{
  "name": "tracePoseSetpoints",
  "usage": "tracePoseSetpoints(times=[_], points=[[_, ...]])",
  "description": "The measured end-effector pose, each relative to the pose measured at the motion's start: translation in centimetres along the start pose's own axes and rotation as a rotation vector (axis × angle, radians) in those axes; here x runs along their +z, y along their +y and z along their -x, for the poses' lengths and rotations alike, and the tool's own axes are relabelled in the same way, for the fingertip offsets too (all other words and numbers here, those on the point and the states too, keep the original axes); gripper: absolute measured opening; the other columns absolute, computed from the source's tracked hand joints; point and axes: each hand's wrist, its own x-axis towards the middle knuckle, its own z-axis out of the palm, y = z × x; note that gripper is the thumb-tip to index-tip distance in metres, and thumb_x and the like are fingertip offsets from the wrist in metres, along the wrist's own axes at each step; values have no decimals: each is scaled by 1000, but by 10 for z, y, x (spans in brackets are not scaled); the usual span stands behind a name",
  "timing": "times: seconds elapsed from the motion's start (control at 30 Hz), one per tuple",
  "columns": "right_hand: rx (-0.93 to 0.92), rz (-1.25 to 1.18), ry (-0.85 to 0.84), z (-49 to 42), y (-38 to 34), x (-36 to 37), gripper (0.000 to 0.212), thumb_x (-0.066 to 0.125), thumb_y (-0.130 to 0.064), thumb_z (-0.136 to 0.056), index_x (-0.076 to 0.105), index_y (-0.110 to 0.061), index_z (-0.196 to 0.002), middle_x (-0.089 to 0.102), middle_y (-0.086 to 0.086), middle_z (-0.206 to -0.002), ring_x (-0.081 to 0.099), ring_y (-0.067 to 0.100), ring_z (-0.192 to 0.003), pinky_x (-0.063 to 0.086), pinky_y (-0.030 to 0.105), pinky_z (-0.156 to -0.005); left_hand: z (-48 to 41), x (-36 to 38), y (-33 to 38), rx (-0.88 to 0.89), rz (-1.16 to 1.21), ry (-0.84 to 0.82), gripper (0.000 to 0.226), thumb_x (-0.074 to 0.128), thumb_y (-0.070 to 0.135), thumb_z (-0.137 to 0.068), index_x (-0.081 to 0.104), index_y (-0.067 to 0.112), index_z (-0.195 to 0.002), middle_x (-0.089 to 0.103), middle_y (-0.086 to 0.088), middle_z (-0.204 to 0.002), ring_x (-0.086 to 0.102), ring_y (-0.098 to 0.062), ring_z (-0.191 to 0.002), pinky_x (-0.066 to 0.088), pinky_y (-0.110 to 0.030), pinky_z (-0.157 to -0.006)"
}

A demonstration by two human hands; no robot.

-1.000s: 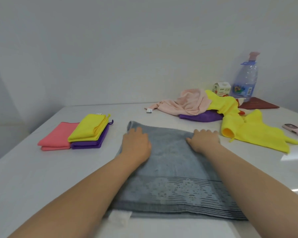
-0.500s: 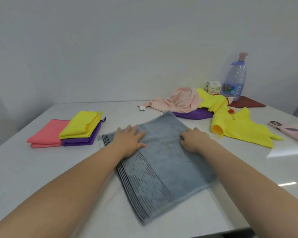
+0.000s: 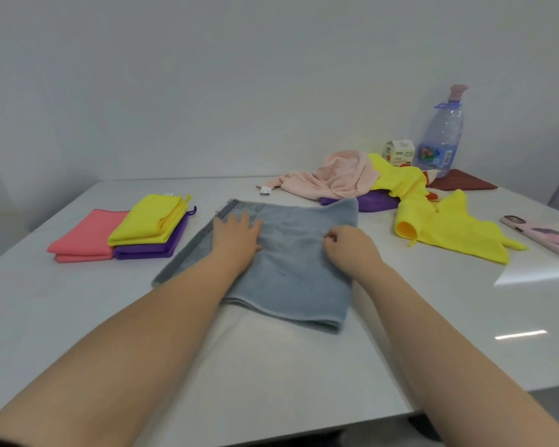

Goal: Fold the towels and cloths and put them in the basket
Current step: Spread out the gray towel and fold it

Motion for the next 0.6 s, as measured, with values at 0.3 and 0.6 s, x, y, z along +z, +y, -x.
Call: tracePoseSetpoints(times=[0.3, 0.6], points=[[-93, 214, -107, 11, 23, 11, 38, 33, -29, -98, 55, -18, -127, 49, 6, -134, 43, 32, -124, 32, 41, -104, 23, 8, 32, 163, 406, -215, 58, 30, 52, -98, 20, 28, -150, 11, -1, -159, 8, -27, -146, 7, -50, -116], [-351, -287, -332, 84, -10, -19, 43, 74, -45, -74, 58, -29, -111, 46, -9, -125, 37, 3, -121, 25, 14, -99, 51, 8, 5, 347, 783, 60, 26, 53, 11, -93, 67, 11, -115, 61, -4, -126, 51, -18, -121, 28, -14, -95]])
